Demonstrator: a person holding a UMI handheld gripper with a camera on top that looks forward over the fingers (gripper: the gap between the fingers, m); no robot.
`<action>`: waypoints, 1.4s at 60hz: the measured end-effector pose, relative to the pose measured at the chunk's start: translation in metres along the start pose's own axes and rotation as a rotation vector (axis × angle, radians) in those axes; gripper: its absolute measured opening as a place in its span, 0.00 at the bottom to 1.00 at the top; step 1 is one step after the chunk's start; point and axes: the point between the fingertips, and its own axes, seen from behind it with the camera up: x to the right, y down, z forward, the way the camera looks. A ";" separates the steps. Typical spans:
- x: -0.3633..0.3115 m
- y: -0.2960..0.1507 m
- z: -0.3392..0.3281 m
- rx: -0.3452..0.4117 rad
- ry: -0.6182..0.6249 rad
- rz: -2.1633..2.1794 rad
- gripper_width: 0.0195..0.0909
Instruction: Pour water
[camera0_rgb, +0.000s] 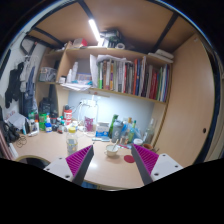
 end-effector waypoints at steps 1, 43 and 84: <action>0.002 -0.002 0.001 0.007 0.002 -0.004 0.91; -0.002 -0.014 -0.015 0.051 -0.023 -0.042 0.91; -0.230 0.107 0.168 0.096 -0.253 0.021 0.92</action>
